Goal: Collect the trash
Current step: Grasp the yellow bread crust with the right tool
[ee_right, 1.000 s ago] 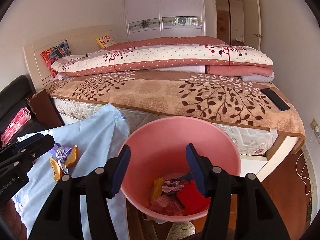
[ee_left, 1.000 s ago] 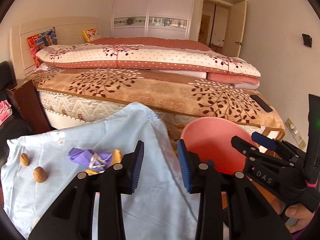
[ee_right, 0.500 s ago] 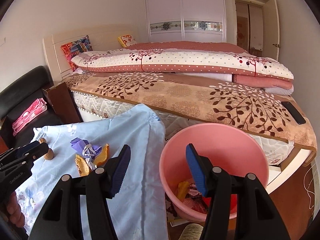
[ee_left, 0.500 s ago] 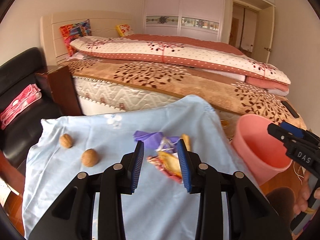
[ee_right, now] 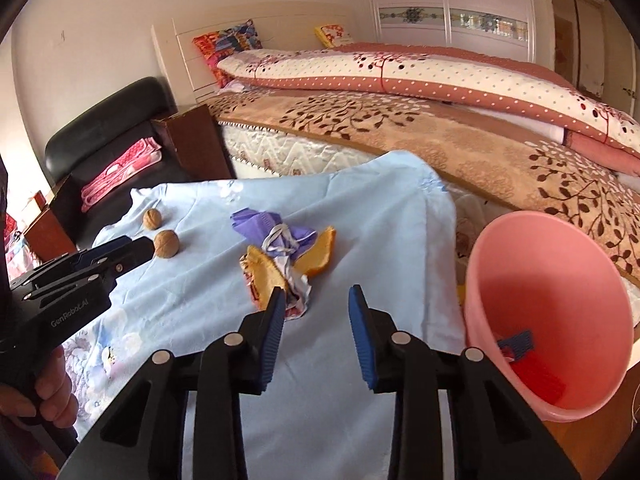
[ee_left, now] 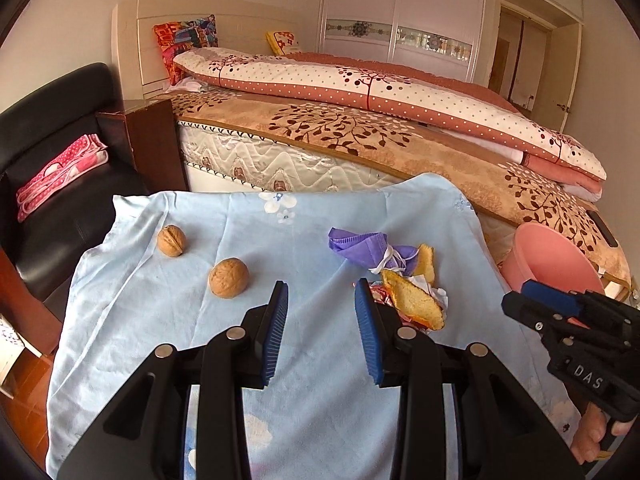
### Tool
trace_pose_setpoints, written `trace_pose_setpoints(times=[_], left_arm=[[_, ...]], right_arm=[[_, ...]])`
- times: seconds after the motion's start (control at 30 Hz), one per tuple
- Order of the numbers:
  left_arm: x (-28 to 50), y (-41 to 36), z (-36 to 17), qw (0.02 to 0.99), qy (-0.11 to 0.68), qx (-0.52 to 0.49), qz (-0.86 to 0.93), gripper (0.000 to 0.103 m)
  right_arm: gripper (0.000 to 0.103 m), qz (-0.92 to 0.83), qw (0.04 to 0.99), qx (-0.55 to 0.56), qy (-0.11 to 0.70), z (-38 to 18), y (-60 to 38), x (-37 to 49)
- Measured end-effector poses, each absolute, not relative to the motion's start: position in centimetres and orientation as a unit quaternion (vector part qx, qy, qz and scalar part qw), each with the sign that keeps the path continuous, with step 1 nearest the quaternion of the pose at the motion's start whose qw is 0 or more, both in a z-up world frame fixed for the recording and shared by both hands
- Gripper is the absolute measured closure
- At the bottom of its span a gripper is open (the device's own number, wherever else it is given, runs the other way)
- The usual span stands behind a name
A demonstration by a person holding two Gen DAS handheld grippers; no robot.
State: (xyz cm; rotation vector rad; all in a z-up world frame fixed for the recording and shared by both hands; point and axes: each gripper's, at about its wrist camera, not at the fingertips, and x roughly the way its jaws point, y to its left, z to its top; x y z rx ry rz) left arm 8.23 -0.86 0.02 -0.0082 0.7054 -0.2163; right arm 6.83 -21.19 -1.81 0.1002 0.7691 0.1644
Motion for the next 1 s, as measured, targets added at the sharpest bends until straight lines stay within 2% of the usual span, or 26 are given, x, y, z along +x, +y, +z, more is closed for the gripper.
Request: trace_pose_setpoints(times=[0.4,0.77,0.9,1.0], left_arm=[[8.9,0.1,-0.9,0.929,0.354,-0.013,-0.106,0.068],[9.7,0.9,-1.6,0.926,0.363,-0.022,-0.105,0.068],[9.9,0.9,-1.7,0.925,0.364,-0.021,-0.105,0.068],[10.1,0.9,-1.7,0.925,0.364,-0.021,-0.105,0.068]], right_arm=[[0.084,0.121,0.888,0.08,0.435,-5.2,-18.3,10.0],[0.084,0.101,0.881,0.065,0.458,-7.1,-17.1,12.2],[0.098,0.106,0.881,0.059,0.458,-7.2,-16.8,12.3],[0.1,0.112,0.885,0.049,0.449,-6.8,-16.6,11.9]])
